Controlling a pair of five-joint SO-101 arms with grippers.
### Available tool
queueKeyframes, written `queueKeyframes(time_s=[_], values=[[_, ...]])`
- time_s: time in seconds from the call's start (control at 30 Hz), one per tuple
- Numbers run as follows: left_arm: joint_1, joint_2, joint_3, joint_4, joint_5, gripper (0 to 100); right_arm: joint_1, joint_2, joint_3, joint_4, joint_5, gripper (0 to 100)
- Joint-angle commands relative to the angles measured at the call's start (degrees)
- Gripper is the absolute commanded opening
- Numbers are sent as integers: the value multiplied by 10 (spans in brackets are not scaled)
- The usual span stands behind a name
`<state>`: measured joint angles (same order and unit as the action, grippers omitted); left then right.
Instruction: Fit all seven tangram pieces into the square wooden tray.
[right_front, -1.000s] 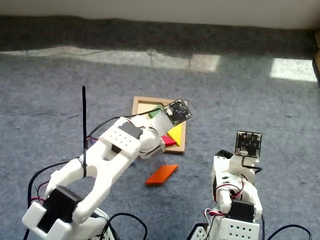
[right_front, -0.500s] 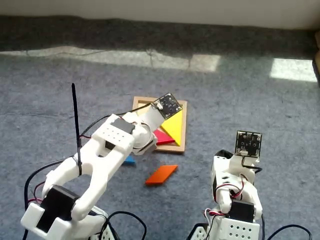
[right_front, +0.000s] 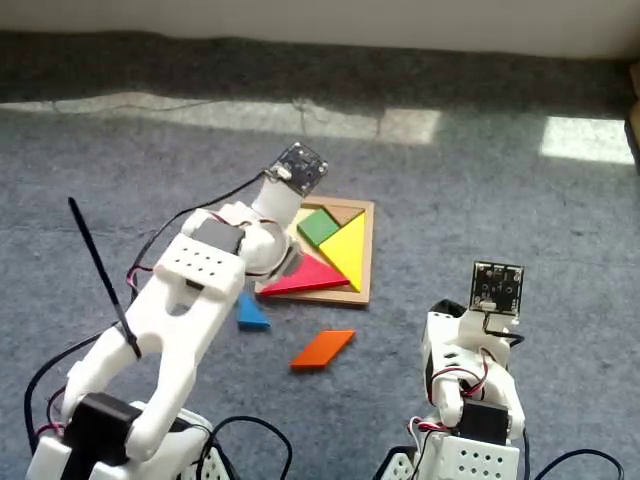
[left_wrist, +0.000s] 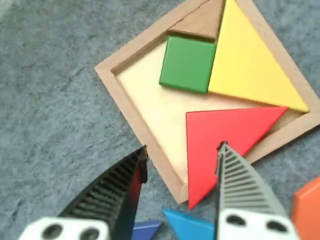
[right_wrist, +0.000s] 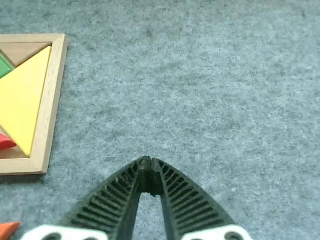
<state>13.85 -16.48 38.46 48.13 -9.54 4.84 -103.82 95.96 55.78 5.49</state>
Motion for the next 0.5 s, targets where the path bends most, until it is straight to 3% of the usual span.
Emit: queueKeyframes(time_s=[0.0, 0.3, 0.47], values=[[-29, -20, -30, 4, 26, 234, 7, 3, 83, 0, 5, 8], [-43, 148, -103, -32, 25, 234, 7, 3, 83, 0, 5, 8], [-27, 219, -171, 21, 25, 234, 7, 3, 83, 0, 5, 8]])
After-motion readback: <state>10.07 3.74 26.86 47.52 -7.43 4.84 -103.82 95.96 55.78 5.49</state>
